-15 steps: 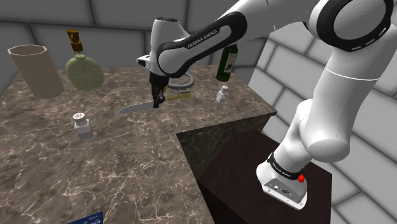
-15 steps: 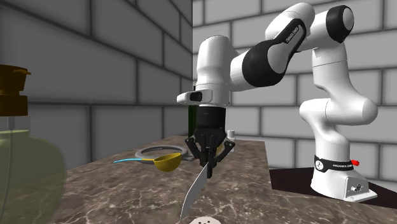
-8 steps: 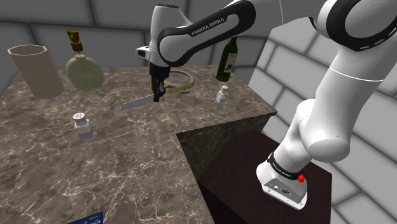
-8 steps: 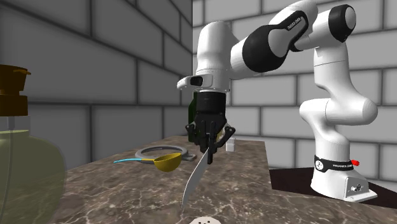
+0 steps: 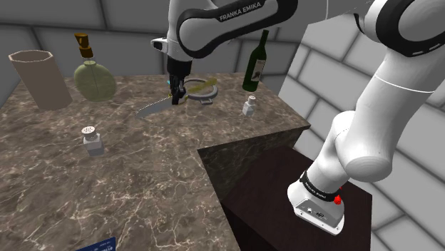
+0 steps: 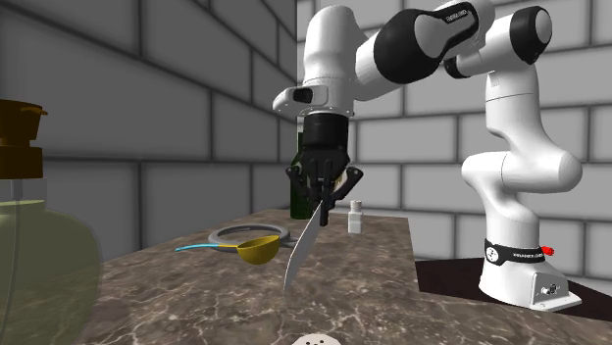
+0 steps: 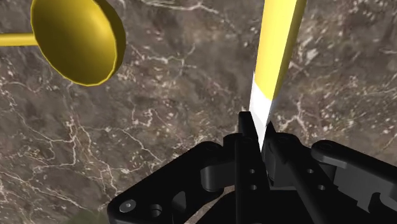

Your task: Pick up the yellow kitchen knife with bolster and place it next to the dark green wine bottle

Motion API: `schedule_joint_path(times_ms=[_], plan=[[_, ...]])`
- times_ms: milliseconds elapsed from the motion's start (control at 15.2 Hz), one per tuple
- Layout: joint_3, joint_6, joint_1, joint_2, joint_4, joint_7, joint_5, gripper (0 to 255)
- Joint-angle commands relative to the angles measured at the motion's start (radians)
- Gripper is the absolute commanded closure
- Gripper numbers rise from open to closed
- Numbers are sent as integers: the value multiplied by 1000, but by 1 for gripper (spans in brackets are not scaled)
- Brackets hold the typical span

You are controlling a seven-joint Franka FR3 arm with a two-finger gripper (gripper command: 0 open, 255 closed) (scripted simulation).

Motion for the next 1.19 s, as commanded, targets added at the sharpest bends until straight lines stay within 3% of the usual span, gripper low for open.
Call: schedule_joint_path(times_ms=[0,1122], plan=[[0,-25,0,-8,17,2,-1,255],[-1,-245,-1,-56,189,14,-8,255]])
